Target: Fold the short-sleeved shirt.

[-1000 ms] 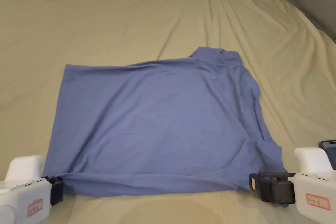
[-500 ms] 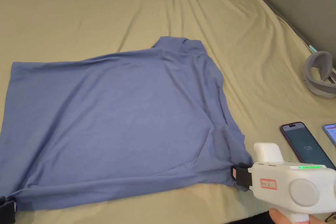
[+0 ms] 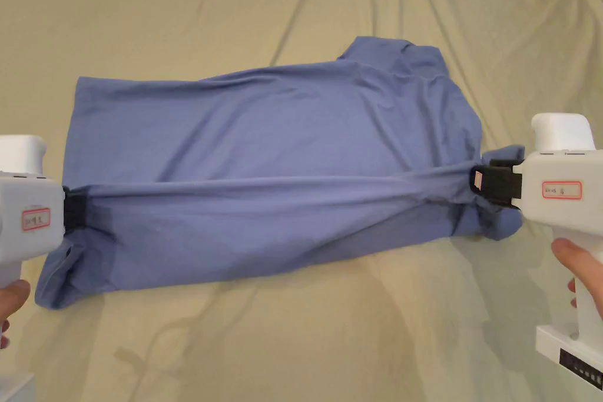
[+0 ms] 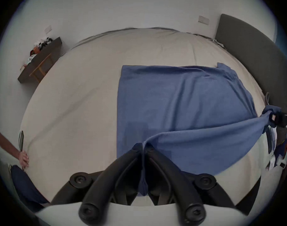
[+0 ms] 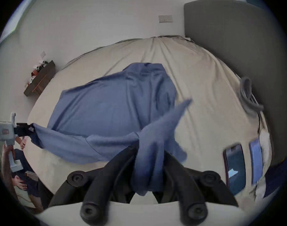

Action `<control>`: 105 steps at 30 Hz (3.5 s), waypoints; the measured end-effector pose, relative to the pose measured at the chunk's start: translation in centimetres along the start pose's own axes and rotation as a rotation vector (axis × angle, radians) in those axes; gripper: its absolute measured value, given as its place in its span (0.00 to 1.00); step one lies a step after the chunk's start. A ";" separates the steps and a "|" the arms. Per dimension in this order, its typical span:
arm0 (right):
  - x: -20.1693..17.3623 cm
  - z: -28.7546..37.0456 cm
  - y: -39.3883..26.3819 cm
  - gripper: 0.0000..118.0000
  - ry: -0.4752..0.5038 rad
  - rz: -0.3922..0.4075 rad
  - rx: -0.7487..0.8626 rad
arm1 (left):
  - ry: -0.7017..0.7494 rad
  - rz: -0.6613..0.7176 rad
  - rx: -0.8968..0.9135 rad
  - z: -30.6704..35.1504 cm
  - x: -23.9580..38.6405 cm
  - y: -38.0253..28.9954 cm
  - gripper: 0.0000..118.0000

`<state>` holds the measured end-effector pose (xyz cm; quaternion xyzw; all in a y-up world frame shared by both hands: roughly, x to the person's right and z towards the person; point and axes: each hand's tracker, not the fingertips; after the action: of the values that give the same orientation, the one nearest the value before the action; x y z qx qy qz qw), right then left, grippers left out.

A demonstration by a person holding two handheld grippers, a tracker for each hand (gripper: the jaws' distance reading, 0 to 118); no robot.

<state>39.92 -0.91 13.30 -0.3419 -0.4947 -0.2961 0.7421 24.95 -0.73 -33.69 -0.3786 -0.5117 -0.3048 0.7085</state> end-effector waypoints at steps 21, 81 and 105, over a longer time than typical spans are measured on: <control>0.6 2.2 -3.5 0.86 0.024 -0.011 -0.027 | 0.022 0.042 0.089 2.7 -1.6 -5.2 0.60; 4.2 1.9 -4.1 0.11 0.062 -0.074 -0.003 | -0.144 0.143 0.080 4.0 -5.5 -6.0 0.03; 3.6 8.0 -14.5 0.98 -0.012 0.053 -0.181 | -0.043 0.165 -0.121 6.1 -4.6 -16.5 0.73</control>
<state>25.61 -3.38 22.01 -0.4224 -0.4610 -0.3178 0.7128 7.08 -4.04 -33.25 -0.4678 -0.4745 -0.2677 0.6959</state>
